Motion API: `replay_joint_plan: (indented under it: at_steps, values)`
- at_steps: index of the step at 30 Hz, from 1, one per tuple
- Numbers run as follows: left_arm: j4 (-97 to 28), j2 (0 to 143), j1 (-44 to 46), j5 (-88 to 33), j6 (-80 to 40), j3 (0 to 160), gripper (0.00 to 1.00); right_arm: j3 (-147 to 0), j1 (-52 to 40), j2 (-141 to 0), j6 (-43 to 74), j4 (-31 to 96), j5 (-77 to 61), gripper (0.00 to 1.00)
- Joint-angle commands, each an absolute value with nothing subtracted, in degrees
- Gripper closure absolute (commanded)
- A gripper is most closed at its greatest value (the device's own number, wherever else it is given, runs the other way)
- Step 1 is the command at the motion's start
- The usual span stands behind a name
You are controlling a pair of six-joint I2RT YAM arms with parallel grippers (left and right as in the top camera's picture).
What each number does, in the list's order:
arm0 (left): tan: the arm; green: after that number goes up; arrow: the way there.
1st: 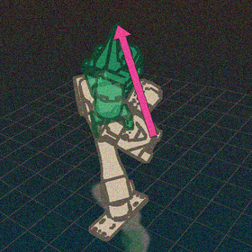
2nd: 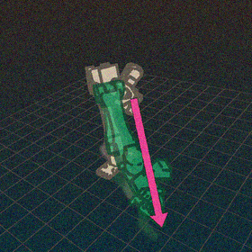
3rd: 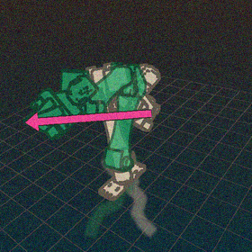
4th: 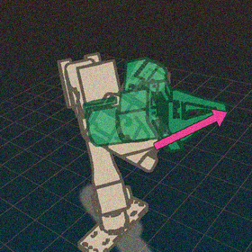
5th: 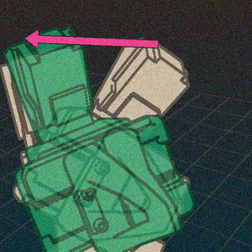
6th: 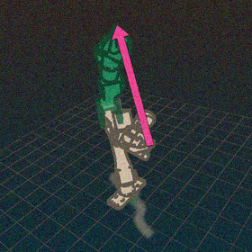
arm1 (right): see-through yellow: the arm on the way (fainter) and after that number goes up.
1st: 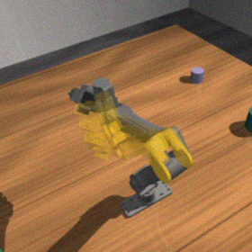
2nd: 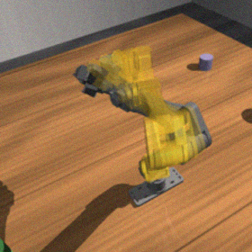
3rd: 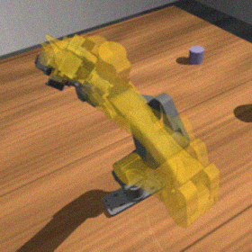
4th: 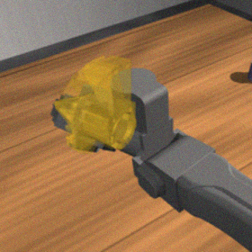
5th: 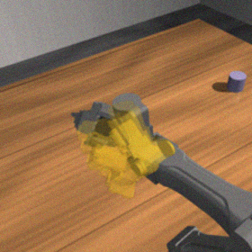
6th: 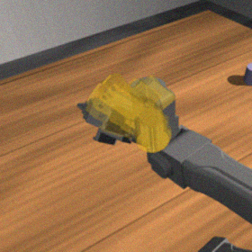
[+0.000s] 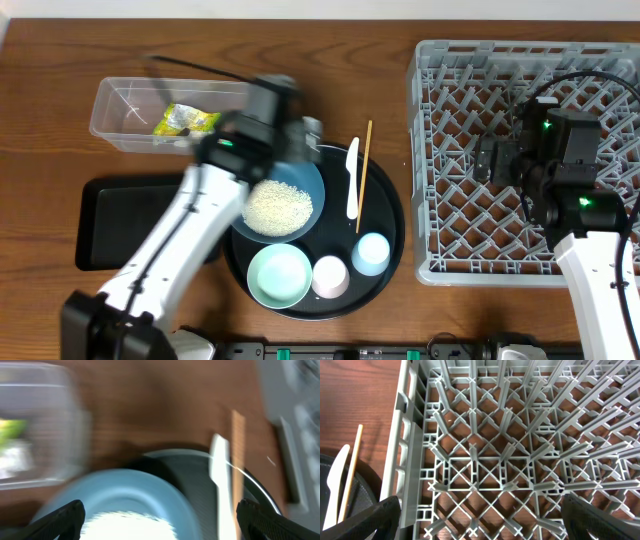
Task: Sort waste into correct bins and load items into the dishwasher rack
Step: 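Move left gripper to blue plate rim and grasp it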
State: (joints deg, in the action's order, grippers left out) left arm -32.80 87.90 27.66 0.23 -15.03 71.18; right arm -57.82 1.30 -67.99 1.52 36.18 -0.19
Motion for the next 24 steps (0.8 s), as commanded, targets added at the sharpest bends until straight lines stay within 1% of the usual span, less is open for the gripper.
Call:
replay_joint_plan:
  at_steps: [1, 6, 11, 13, 14, 16, 18, 20, 22, 23, 24]
  values:
    - [-33.23, 91.42, 33.3, 0.49, -16.01, 71.57, 0.02, -58.87, 0.78, -67.83, 1.65, 36.27, 0.19, 0.01]
    - [-36.51, 97.82, 37.67, 0.6, -19.31, 71.55, 0.02, -58.87, 0.78, -67.83, 1.65, 37.12, 0.19, 0.01]
    - [-38.15, 103.31, 38.06, 0.99, -20.25, 71.53, 0.02, -58.87, 0.78, -67.83, 1.65, 37.98, 0.21, 0.01]
    - [-38.54, 104.9, 38.06, 3.25, -20.25, 71.5, 0.01, -58.87, 0.78, -67.83, 1.65, 38.11, 0.21, 0.01]
    - [-38.65, 105.56, 38.09, 4.16, -20.25, 71.48, 0.06, -58.87, 0.78, -67.83, 1.65, 38.15, 0.19, 0.01]
    - [-38.83, 107.07, 38.06, 3.99, -20.27, 71.48, 0.23, -58.87, 0.78, -67.83, 1.65, 38.22, 0.19, 0.01]
    - [-39.0, 107.94, 38.09, 3.86, -20.27, 71.48, 0.34, -58.87, 0.78, -67.83, 1.65, 38.2, 0.21, 0.01]
    - [-38.98, 108.53, 38.33, 3.9, -20.25, 71.48, 0.43, -58.87, 0.78, -67.83, 1.65, 38.2, 0.21, 0.01]
    - [-38.96, 109.1, 38.46, 3.9, -20.27, 71.48, 0.55, -58.87, 0.78, -67.83, 1.65, 38.2, 0.21, 0.01]
    - [-39.03, 109.43, 38.46, 3.9, -20.27, 71.48, 0.6, -58.87, 0.78, -67.83, 1.65, 38.2, 0.21, 0.01]
    - [-39.2, 109.69, 38.46, 3.9, -20.25, 71.48, 0.62, -58.87, 0.78, -67.83, 1.65, 38.2, 0.21, 0.01]
